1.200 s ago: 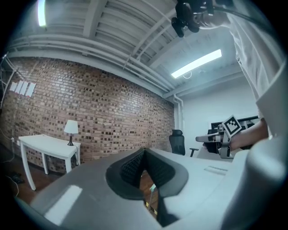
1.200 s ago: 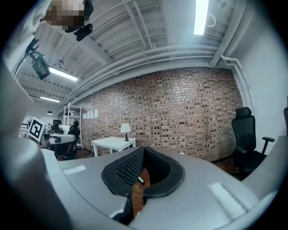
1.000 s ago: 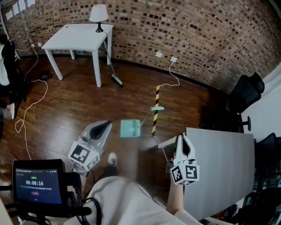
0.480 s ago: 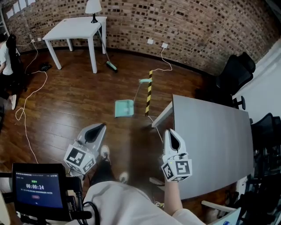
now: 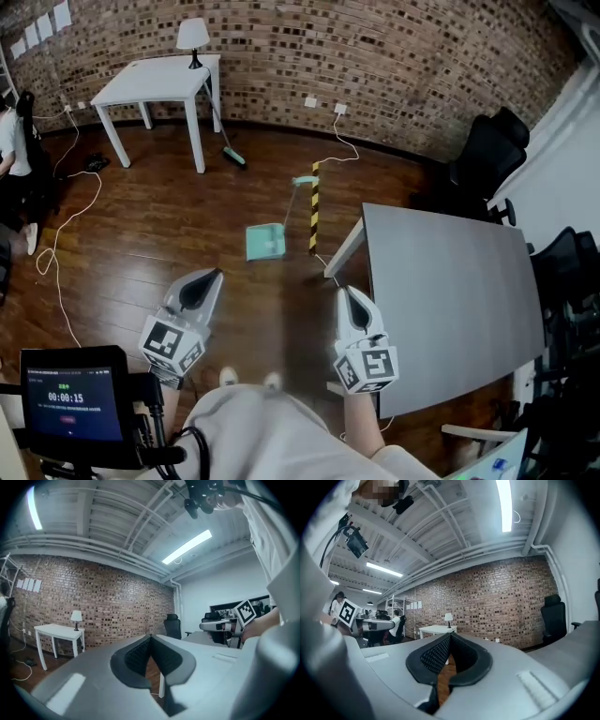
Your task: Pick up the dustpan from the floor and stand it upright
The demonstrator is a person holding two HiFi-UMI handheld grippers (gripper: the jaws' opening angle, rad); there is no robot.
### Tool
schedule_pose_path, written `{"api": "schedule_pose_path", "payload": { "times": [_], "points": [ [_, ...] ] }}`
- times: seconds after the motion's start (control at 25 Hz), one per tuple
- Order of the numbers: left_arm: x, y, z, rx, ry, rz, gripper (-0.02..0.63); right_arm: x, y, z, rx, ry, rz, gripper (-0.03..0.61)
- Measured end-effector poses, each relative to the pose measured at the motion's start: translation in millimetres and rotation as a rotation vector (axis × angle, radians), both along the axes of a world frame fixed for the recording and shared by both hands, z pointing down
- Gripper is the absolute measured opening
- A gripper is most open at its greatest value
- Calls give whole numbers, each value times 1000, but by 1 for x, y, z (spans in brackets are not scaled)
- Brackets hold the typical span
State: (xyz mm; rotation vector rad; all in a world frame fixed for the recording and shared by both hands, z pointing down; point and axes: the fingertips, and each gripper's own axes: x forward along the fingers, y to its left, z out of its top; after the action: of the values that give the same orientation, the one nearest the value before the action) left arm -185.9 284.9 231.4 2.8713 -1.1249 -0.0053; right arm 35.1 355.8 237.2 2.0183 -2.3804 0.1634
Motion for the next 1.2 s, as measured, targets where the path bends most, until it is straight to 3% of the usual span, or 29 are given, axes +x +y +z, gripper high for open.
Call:
{"api": "schedule_pose_path", "payload": {
  "times": [0.36, 1.2],
  "points": [
    [-13, -1, -19, 43, 28, 32, 2, -14, -5, -6, 3, 36, 36, 12],
    [-18, -10, -10, 10, 36, 43, 2, -23, -18, -4, 1, 32, 60, 12]
  ]
}}
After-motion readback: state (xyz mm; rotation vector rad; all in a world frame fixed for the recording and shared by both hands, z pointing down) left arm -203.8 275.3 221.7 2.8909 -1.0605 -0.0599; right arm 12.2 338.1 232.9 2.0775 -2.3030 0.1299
